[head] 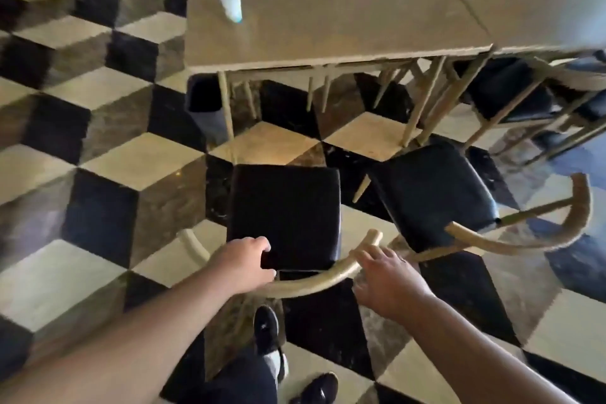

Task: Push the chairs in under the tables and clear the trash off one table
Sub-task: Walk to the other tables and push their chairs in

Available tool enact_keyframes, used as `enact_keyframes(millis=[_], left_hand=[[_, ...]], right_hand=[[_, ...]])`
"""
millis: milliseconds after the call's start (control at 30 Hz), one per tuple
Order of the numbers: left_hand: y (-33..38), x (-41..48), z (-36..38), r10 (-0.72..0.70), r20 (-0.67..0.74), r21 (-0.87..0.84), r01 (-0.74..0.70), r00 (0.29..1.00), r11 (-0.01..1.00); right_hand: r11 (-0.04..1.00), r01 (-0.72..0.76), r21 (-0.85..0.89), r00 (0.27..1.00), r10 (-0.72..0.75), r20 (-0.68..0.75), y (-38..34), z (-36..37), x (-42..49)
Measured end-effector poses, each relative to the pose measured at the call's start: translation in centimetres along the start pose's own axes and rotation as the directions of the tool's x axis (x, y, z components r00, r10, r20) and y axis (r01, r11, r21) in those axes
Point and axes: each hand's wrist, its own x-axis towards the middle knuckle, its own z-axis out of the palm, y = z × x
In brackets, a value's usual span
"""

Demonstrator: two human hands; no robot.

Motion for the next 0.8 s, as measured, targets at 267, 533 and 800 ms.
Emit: enact_keyframes(millis=[267, 533, 800], left_hand=[[-7.1, 3.4, 7.2, 0.139, 0.074, 0.279, -0.154, 0.988, 0.948], [-9.3, 7.0, 5.6, 0.128, 0.105, 0.432, -0.161, 0.986, 0.887], [-7.6, 11.5, 2.4, 0.138, 0.074, 0.396, -0.156, 0.988, 0.905]], right_hand=[[0.944, 0.239, -0.227, 0.961, -0.195, 0.198, -3.9, 5.7, 8.3], [0.928, 0.267, -0.259, 0.922, -0.169, 0.348, -4.0, 5.2, 12.1], [0.927, 0.251, -0.279, 0.947, -0.174, 0.271, -0.7, 1.9, 16.5]])
